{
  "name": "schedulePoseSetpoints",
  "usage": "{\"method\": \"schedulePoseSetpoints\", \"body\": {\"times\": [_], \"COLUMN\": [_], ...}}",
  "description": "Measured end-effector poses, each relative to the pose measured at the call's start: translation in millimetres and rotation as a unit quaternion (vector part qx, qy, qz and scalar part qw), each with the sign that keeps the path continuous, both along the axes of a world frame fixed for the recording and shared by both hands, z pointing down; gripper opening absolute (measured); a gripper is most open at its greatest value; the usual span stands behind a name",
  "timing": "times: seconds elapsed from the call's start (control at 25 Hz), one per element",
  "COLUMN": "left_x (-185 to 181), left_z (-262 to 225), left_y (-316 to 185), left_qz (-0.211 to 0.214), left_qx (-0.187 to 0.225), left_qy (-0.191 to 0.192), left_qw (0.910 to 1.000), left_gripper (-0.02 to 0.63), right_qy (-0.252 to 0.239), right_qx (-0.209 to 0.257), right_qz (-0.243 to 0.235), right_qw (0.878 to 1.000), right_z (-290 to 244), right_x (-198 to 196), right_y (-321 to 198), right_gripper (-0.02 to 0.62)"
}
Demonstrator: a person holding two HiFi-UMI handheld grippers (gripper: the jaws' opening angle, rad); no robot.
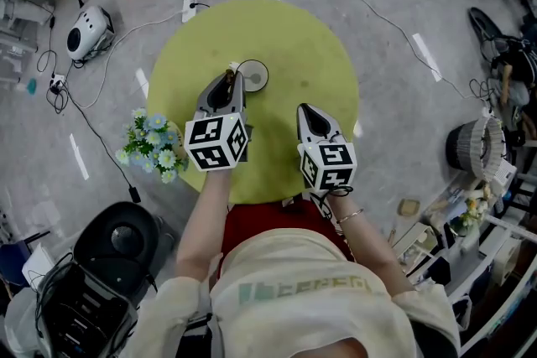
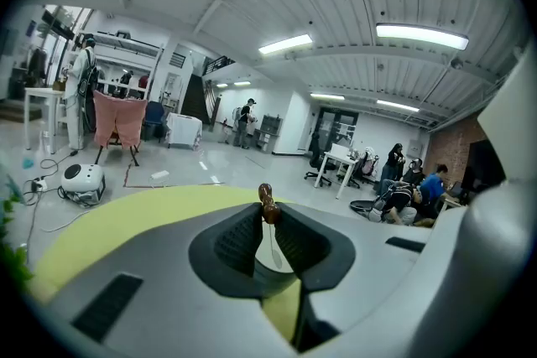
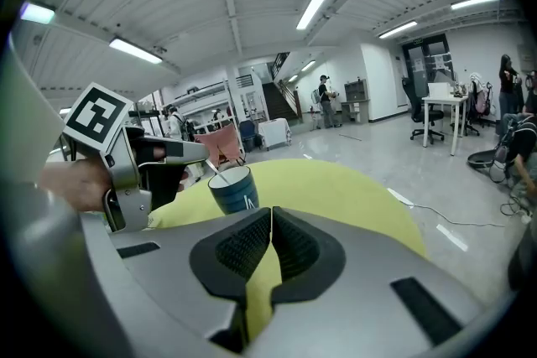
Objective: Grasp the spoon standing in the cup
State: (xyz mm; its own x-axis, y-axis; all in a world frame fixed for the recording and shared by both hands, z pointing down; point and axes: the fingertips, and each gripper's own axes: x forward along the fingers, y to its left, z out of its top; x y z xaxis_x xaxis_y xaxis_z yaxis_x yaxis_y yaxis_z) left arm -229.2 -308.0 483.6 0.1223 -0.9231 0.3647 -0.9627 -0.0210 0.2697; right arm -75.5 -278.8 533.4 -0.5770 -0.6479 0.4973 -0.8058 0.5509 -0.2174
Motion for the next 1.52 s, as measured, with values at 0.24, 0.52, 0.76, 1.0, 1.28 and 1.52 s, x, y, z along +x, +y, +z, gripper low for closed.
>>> {"method": "schedulePoseSetpoints", "body": {"times": [0.24, 0.52, 0.76, 1.0, 1.28, 1.52], "left_x": [3.2, 10.5, 14.1, 24.3, 26.4, 26.9], "left_z": [-14.2, -36.7, -50.0, -59.3, -67.7, -75.5], "left_y": [11.1, 24.2, 36.6, 50.6, 61.3, 75.5], "left_qz": [-0.006, -0.013, -0.017, -0.024, -0.033, -0.039], "left_qx": [0.020, 0.044, 0.058, 0.067, 0.076, 0.083], "left_qy": [-0.007, -0.010, -0.017, -0.025, -0.028, -0.031], "left_qw": [0.9998, 0.9989, 0.9980, 0.9972, 0.9961, 0.9954], "left_gripper": [0.058, 0.058, 0.058, 0.058, 0.058, 0.058], "right_qy": [-0.003, -0.007, -0.010, -0.011, -0.012, -0.014], "right_qx": [0.009, 0.020, 0.028, 0.034, 0.040, 0.045], "right_qz": [0.001, 0.001, 0.000, 0.002, 0.002, 0.000], "right_qw": [1.000, 1.000, 1.000, 0.999, 0.999, 0.999], "right_z": [-7.3, -19.6, -26.5, -31.3, -35.3, -40.7], "right_x": [5.8, 17.1, 23.7, 38.0, 45.1, 47.4], "right_y": [10.2, 20.5, 31.2, 42.0, 49.2, 60.7], "right_gripper": [0.037, 0.037, 0.037, 0.037, 0.037, 0.037]}}
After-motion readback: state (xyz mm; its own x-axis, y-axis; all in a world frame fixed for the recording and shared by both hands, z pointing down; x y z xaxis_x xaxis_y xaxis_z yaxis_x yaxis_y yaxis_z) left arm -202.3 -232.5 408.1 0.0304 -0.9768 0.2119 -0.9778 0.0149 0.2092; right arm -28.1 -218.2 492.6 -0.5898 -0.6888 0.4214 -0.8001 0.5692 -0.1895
